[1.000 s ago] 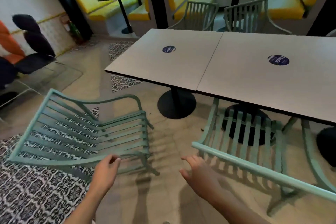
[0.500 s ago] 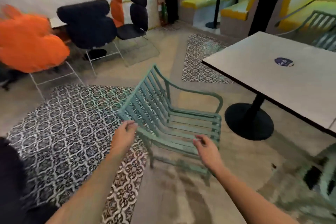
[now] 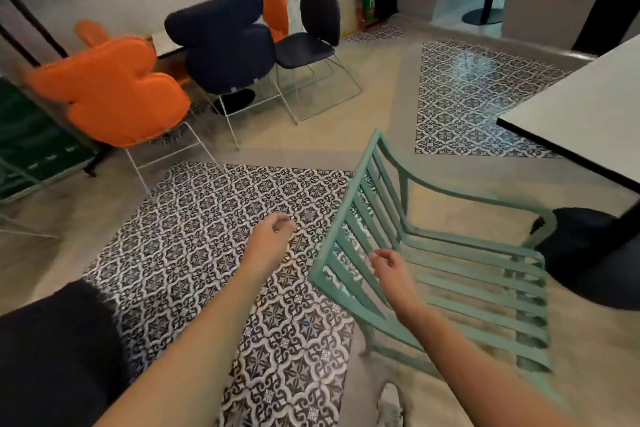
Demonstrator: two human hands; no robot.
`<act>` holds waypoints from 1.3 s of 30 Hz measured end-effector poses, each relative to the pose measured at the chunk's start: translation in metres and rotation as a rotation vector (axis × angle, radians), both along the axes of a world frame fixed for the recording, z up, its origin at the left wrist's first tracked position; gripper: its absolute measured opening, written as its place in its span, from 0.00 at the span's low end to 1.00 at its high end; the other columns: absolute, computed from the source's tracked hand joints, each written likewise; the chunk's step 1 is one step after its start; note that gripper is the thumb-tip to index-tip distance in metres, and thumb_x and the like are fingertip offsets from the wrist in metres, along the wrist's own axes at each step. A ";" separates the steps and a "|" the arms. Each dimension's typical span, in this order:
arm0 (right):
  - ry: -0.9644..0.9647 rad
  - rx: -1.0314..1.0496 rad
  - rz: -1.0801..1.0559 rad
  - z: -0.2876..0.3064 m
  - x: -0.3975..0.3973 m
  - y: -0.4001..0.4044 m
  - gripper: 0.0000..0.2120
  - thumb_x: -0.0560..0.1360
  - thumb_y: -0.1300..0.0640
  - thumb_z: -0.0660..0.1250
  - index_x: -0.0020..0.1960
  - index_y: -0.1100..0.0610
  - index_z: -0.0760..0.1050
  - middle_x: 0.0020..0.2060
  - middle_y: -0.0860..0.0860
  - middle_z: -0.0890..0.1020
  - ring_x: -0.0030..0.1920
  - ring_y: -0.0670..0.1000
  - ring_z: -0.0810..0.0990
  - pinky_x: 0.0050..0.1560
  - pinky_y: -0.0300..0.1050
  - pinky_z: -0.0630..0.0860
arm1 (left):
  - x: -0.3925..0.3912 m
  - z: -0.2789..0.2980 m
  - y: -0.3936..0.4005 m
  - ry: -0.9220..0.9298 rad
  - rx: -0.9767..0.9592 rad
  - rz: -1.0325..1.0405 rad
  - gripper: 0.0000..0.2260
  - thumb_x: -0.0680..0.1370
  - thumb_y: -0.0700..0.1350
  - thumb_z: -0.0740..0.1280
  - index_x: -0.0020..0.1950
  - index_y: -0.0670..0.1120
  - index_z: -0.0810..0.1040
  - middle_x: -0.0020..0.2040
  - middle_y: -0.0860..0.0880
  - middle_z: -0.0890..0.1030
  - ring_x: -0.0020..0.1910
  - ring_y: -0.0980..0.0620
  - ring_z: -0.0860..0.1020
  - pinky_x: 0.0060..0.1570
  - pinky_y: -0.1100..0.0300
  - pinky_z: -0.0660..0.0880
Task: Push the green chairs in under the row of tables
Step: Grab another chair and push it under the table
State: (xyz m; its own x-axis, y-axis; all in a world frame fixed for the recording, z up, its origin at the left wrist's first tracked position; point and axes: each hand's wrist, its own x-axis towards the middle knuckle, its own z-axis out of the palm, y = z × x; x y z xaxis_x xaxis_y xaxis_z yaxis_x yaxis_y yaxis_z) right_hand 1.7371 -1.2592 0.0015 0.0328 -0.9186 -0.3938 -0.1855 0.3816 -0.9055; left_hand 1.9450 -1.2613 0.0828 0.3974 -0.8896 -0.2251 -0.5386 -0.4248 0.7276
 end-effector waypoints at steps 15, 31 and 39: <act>0.029 0.239 -0.274 -0.011 0.061 -0.190 0.24 0.77 0.51 0.64 0.70 0.58 0.63 0.60 0.55 0.75 0.57 0.55 0.76 0.58 0.49 0.72 | 0.004 -0.028 -0.311 -0.708 0.035 -1.011 0.18 0.79 0.49 0.63 0.69 0.54 0.71 0.67 0.50 0.74 0.61 0.50 0.75 0.63 0.50 0.73; 0.540 0.429 -0.468 -0.043 0.178 -0.143 0.33 0.74 0.31 0.53 0.73 0.46 0.59 0.65 0.46 0.70 0.62 0.48 0.71 0.62 0.45 0.68 | -0.041 -0.106 -0.450 -1.211 -0.324 -2.248 0.21 0.78 0.62 0.57 0.70 0.58 0.68 0.68 0.54 0.70 0.70 0.48 0.64 0.73 0.39 0.51; 0.697 0.396 -0.460 -0.061 0.182 -0.138 0.24 0.78 0.40 0.57 0.71 0.45 0.62 0.58 0.48 0.76 0.55 0.51 0.77 0.55 0.47 0.74 | -0.037 -0.109 -0.453 -1.209 -0.412 -2.319 0.23 0.78 0.64 0.52 0.68 0.54 0.69 0.67 0.52 0.70 0.66 0.47 0.67 0.70 0.40 0.58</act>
